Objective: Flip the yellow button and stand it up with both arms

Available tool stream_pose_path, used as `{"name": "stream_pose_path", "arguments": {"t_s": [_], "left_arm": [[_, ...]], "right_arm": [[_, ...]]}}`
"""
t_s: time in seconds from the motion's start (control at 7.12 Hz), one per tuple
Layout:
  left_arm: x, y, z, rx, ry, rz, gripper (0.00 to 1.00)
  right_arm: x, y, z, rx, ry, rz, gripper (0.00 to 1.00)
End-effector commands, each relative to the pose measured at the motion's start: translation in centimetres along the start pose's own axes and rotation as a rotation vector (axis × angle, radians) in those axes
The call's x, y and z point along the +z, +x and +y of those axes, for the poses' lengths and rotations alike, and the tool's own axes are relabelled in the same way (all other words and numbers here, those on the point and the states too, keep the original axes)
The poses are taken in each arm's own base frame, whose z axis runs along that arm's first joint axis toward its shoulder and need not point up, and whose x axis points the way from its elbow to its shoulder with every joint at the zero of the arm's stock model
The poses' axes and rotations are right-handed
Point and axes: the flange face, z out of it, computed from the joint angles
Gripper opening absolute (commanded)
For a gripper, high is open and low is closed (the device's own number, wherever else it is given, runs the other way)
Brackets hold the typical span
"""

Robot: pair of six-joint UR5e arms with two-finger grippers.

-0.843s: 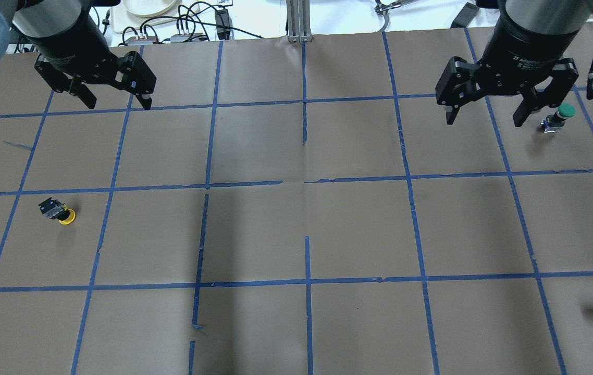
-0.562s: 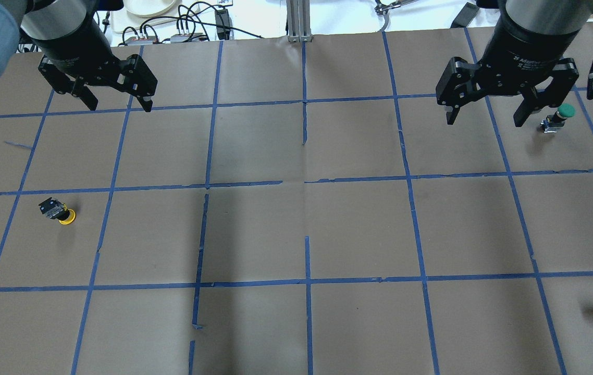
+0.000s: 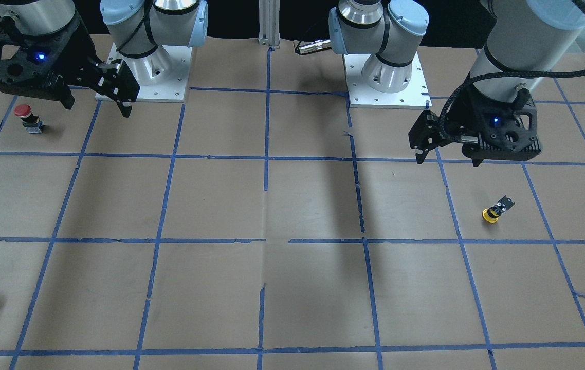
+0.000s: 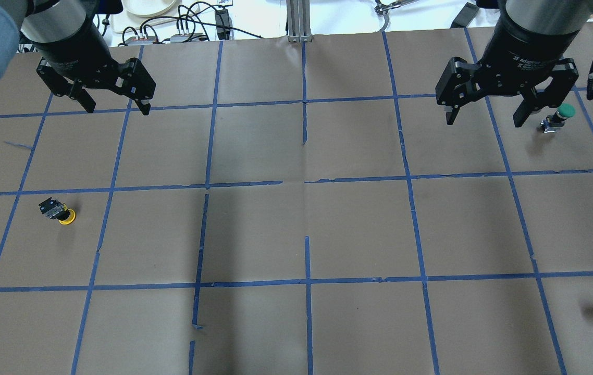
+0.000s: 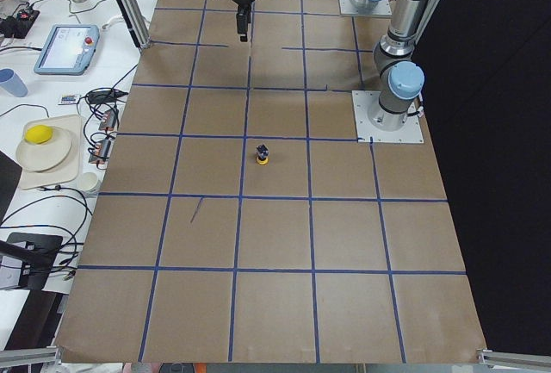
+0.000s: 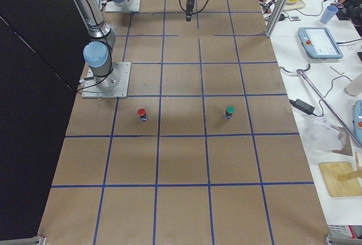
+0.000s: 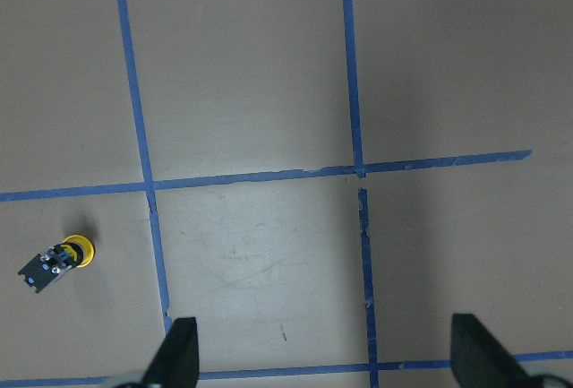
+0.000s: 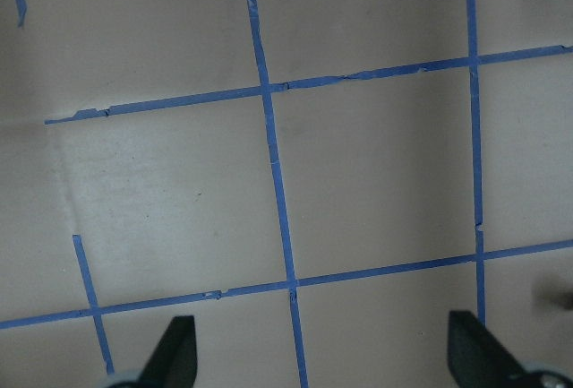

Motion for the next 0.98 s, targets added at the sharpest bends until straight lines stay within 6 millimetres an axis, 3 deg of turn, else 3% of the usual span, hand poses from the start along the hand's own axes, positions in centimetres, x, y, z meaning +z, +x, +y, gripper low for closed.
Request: {"name": "stream_pose_path", "arguments": {"t_s": [0.0, 0.14, 0.28, 0.56, 0.7, 0.84], "left_arm": [[2.0, -6.8, -0.2, 0.046, -0.028, 0.007, 1.0], [3.7, -10.6, -0.8, 0.096, -0.015, 0.002, 1.0], [6.5, -15.7, -0.8, 0.1, -0.037, 0.014, 1.0], [13.1, -23.1, 0.1, 0.175, -0.066, 0.041, 0.99], [17.2, -26.2, 0.5, 0.239, -0.04, 0.024, 0.99], [19.8, -26.8, 1.0, 0.378, -0.017, -0.042, 0.99]], "right_arm": [[0.0, 0.0, -0.1, 0.0, 0.002, -0.001, 1.0], [0.0, 0.0, -0.1, 0.0, 0.002, 0.0, 1.0], [0.0, 0.0, 0.0, 0.0, 0.001, 0.002, 1.0], [0.1, 0.0, 0.0, -0.001, -0.004, 0.005, 1.0], [0.1, 0.1, 0.0, -0.001, -0.002, 0.007, 1.0], [0.0, 0.0, -0.1, 0.0, 0.002, 0.005, 1.0]]}}
